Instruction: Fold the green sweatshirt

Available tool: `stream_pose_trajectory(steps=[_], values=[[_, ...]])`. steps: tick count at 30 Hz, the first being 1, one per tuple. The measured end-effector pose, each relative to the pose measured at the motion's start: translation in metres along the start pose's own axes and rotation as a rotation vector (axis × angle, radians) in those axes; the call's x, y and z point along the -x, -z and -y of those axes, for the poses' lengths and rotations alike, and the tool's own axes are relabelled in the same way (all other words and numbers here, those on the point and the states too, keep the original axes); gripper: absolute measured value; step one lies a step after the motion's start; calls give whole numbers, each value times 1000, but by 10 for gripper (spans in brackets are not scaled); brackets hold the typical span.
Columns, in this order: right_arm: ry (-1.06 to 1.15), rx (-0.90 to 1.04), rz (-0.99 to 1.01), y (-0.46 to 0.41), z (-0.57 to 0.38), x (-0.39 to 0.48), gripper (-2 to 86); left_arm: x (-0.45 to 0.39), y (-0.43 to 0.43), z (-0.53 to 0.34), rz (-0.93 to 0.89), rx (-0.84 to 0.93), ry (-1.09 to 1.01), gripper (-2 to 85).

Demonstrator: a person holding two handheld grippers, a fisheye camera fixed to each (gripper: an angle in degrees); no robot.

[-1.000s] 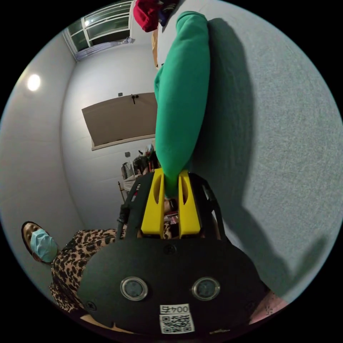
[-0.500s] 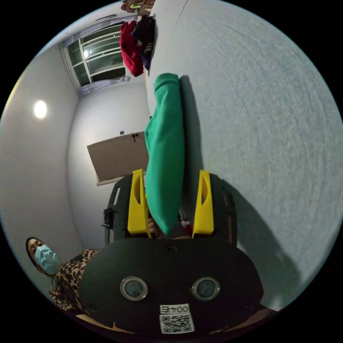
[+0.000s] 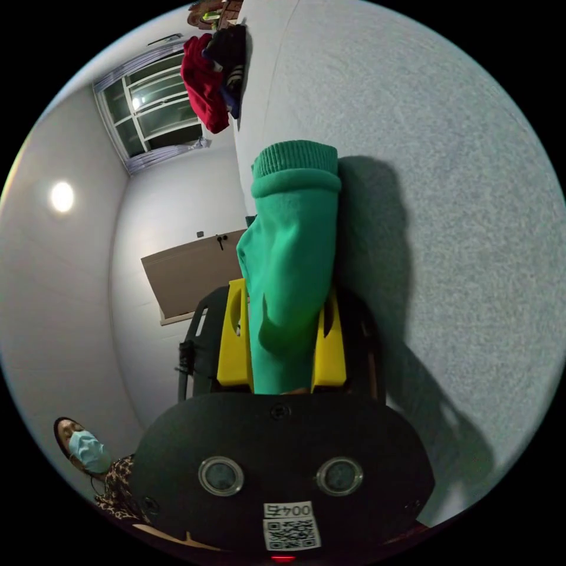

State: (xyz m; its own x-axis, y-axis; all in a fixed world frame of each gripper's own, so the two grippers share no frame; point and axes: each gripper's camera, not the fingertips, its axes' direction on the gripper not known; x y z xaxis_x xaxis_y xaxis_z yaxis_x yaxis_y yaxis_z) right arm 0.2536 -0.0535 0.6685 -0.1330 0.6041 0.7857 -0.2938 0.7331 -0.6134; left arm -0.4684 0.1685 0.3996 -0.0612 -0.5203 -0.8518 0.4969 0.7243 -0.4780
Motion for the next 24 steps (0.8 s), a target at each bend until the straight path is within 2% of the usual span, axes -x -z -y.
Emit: stream_pose_trajectory(steps=[7, 11, 17, 24], values=[[0, -8, -55, -17, -43, 4, 116, 4, -32, 18, 41, 61, -11, 104], [1, -26, -152, -26, -80, 14, 88, 1, -52, 28, 87, 89, -46, 102], [147, -71, -329, -42, -150, 66, 60, -17, -76, 46, 150, 102, -174, 95], [334, -181, -271, -36, -261, 132, 56, -52, -95, 79, 133, 157, -372, 92]])
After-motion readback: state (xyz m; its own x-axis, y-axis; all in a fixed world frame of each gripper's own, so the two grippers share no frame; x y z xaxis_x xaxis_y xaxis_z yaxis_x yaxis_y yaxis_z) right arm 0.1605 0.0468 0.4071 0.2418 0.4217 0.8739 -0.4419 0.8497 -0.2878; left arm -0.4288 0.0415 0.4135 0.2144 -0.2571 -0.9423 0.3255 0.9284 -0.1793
